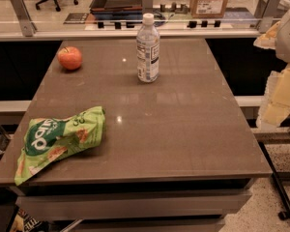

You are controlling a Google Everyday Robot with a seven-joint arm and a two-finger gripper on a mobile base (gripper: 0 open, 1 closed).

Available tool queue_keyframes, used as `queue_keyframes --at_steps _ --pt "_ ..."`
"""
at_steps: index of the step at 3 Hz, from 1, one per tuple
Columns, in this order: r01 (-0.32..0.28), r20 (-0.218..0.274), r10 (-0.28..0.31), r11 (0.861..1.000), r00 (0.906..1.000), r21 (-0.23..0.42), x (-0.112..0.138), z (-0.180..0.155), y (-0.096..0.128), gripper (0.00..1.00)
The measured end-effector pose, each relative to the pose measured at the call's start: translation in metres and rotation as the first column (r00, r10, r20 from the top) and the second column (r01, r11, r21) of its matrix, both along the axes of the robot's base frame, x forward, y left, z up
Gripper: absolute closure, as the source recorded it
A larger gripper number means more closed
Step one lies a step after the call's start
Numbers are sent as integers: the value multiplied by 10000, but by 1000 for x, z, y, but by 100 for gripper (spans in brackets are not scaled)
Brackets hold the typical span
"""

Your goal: Knock blue plastic bottle over

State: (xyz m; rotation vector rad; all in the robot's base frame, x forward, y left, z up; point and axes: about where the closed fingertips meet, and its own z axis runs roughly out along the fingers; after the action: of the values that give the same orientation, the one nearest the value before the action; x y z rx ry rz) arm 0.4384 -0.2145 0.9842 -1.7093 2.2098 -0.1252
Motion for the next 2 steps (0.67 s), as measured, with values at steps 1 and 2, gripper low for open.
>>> queue_keyframes --at_steps 1,2 --pt "-10 53 10 10000 10000 22 1 1 1 0" --pt "-81 524 49 9981 9986 607 11 9 11 0"
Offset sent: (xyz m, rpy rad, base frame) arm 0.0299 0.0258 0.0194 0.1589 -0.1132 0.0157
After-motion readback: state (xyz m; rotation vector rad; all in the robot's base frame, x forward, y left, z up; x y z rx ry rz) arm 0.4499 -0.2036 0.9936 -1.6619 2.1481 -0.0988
